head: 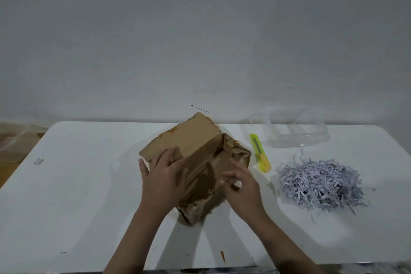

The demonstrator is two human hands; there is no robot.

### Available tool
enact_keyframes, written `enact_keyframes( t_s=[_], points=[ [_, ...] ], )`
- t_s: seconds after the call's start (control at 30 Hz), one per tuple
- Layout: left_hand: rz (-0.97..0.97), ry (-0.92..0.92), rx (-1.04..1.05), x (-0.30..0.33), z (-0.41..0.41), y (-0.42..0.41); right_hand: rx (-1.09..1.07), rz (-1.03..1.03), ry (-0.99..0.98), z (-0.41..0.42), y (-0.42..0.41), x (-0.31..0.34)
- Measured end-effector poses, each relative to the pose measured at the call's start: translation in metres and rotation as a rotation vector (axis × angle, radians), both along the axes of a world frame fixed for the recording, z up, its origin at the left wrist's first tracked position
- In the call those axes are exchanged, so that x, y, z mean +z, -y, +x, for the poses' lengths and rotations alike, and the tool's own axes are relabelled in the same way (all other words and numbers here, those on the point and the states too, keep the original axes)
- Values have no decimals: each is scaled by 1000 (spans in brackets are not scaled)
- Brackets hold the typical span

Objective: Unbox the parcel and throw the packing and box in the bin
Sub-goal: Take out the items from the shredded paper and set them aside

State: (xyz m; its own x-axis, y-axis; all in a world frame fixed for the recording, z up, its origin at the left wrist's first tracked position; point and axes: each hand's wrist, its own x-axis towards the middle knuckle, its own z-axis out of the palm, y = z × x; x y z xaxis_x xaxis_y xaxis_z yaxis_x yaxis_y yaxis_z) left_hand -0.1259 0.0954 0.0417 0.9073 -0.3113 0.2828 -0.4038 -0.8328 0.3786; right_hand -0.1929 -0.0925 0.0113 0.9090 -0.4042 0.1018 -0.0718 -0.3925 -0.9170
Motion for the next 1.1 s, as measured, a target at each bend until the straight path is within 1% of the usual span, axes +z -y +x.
enact_keyframes(
  t_s=[0.13, 0.2, 0.3, 0.47, 0.57, 0.73, 0.83, 0.93, 0.97, 1.03, 1.1],
  points=[
    [86, -109, 68, 1, -4, 14, 58, 36, -48, -5, -13, 7],
    [90, -135, 85, -1, -3, 19, 81, 75, -58, -6, -11, 13],
    [33, -132, 69, 2, -4, 31, 57, 164, -54, -8, 1, 21],
    [-74, -124, -7, 11, -16, 70, -46, 213, 25, -14, 41, 24],
    [-172, -66, -84, 15, -25, 105, -102, 213, 35, -23, 74, 28],
    [-311, -96, -220, 10, -51, 179, -215, 53, 108, -52, 146, 32],
    [-309, -124, -311, 0, -68, 220, -259, -143, 123, -67, 190, 29],
    [-245, -150, -398, -13, -79, 258, -197, -457, 21, -74, 236, 15],
    [-223, -161, -436, -19, -82, 270, -160, -527, -27, -75, 248, 11],
    [-187, -171, -498, -31, -86, 289, -87, -579, -88, -80, 266, 2],
    [-151, -173, -498, -42, -89, 301, -21, -576, -97, -84, 277, -5]
  ],
)
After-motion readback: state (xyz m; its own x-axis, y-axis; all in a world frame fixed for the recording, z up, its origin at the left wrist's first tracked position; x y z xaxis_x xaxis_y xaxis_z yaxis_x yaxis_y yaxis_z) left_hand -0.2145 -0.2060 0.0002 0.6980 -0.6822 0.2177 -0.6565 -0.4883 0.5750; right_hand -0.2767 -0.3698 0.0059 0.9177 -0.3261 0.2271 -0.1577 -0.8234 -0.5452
